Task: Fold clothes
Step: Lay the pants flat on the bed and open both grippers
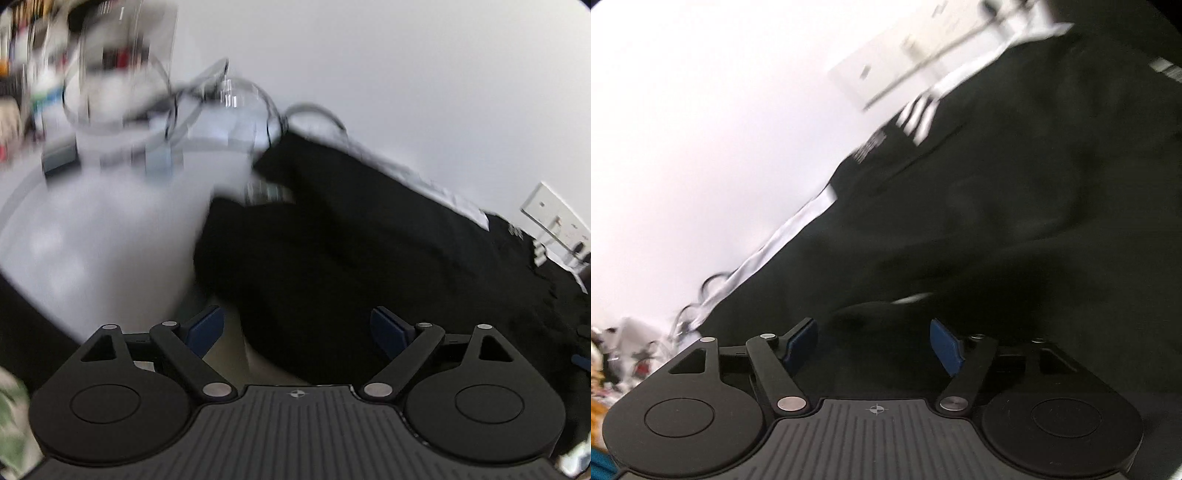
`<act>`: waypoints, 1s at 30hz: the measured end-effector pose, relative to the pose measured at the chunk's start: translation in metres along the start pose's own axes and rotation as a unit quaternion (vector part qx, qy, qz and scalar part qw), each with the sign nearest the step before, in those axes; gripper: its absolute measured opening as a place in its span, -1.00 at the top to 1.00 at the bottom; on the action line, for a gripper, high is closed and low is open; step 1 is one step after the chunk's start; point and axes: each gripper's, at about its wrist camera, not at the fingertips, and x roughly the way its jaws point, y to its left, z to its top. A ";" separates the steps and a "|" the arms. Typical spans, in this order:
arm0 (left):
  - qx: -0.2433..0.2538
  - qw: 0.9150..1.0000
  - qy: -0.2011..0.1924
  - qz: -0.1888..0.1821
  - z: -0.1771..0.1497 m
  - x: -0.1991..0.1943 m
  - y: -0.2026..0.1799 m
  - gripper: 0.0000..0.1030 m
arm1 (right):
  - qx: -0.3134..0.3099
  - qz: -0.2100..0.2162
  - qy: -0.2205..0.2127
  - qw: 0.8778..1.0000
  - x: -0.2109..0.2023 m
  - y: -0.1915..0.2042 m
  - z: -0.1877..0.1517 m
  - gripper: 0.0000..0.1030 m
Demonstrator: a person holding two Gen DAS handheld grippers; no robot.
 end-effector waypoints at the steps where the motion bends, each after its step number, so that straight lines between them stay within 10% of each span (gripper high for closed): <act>1: -0.007 1.000 0.009 -0.011 -0.011 0.001 0.003 -0.72 | -0.004 -0.013 -0.013 1.000 -0.013 -0.007 -0.005 -0.26; 7: -0.058 0.995 0.055 -0.063 -0.043 0.025 0.015 -0.71 | 0.049 -0.055 -0.029 0.997 -0.072 -0.052 -0.046 -0.26; 14: -0.101 0.994 -0.013 -0.028 -0.019 0.045 0.027 -0.65 | 0.109 -0.082 -0.033 0.990 -0.099 -0.078 -0.079 -0.25; 18: -0.123 0.992 -0.015 -0.021 -0.011 0.055 0.027 0.81 | 0.096 -0.077 -0.018 0.992 -0.087 -0.069 -0.096 -0.26; 20: -0.094 0.994 -0.054 0.010 -0.008 0.036 0.014 0.89 | 0.091 -0.080 -0.010 0.993 -0.080 -0.064 -0.100 -0.25; 25: 0.021 0.976 -0.189 -0.103 -0.015 -0.049 -0.016 0.72 | 0.099 -0.074 -0.002 0.992 -0.067 -0.052 -0.093 -0.23; 26: 0.024 0.979 -0.171 -0.105 -0.019 -0.048 -0.013 0.62 | 0.093 -0.077 -0.002 0.993 -0.068 -0.050 -0.093 -0.23; 28: 0.008 0.988 -0.122 -0.093 -0.030 -0.040 -0.002 -0.37 | 0.088 -0.080 -0.002 0.993 -0.070 -0.048 -0.093 -0.24; 30: -0.057 0.994 -0.072 -0.065 -0.046 -0.021 0.020 -0.40 | 0.094 -0.082 0.003 0.992 -0.071 -0.049 -0.095 -0.24</act>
